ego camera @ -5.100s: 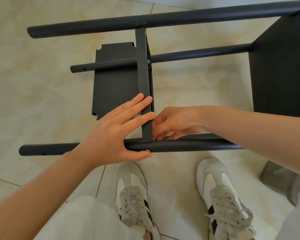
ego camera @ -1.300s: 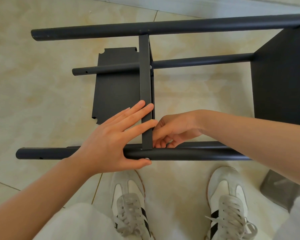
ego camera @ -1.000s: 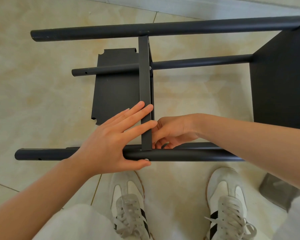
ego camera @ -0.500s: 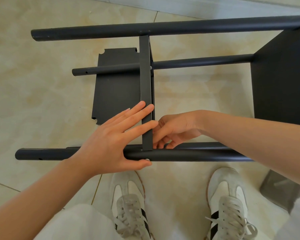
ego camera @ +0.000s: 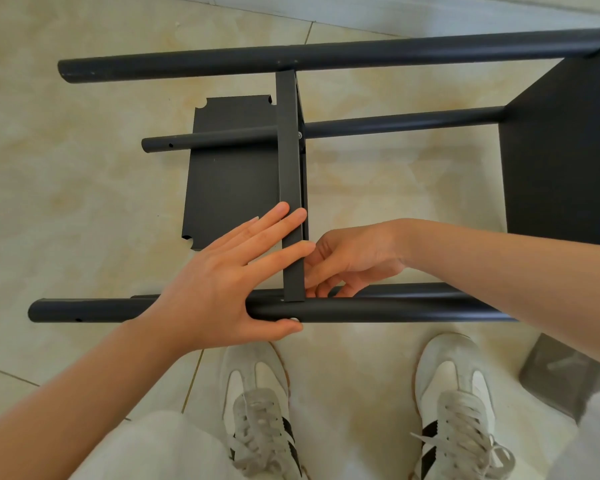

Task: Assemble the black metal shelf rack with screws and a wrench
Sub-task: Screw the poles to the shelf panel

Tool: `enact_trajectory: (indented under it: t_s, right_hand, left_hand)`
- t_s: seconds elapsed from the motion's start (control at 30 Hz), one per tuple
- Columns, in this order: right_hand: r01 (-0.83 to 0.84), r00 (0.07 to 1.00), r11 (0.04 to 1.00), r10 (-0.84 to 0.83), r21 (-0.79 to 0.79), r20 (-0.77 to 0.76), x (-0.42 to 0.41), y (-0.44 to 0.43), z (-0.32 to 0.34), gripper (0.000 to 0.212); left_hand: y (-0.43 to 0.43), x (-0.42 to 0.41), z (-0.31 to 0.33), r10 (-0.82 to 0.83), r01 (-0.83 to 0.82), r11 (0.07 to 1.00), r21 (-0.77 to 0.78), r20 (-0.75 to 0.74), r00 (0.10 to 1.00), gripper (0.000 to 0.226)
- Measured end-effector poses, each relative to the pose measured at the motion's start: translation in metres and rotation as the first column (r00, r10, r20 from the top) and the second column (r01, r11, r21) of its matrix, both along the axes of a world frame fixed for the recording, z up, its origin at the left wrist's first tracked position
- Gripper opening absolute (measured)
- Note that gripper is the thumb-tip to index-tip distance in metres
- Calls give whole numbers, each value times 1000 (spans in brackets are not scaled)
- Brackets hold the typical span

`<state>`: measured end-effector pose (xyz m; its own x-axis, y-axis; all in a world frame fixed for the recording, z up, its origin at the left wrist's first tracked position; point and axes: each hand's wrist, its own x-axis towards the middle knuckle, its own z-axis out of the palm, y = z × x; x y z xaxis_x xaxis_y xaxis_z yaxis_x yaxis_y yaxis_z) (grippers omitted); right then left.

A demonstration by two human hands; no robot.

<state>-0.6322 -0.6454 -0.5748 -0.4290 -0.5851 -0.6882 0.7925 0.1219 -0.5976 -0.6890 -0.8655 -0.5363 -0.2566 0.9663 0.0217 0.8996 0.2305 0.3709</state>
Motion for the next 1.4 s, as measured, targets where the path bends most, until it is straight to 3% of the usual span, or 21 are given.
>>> enact_trajectory:
  t_s: [0.2, 0.37, 0.6, 0.73, 0.93, 1.07, 1.4]
  right_hand:
    - [19, 999, 1000, -18, 25, -43, 1, -5, -4, 33]
    - [-1, 999, 1000, 1, -3, -43, 3, 0, -2, 20]
    - [23, 998, 998, -20, 53, -57, 4, -8, -3, 31]
    - [35, 999, 999, -35, 3, -39, 7, -1, -2, 17]
    - [48, 997, 998, -45, 46, -62, 8, -9, -4, 24]
    - [40, 998, 999, -40, 7, -45, 7, -2, -1, 13]
    - [51, 997, 997, -48, 63, -54, 5, -8, 4, 22]
  left_hand:
    - [0, 1, 1, 0, 0, 1000, 0, 0, 1000, 80]
    - [0, 0, 2, 0, 0, 1000, -12, -16, 1000, 80]
    - [1, 0, 3, 1, -1, 1000, -6, 5, 1000, 80]
    - [1, 0, 2, 0, 0, 1000, -11, 1, 1000, 80]
    - [1, 1, 3, 5, -5, 1000, 2, 7, 1000, 80]
    - [1, 1, 3, 6, -6, 1000, -5, 5, 1000, 80]
    - [1, 0, 3, 2, -2, 1000, -12, 5, 1000, 81]
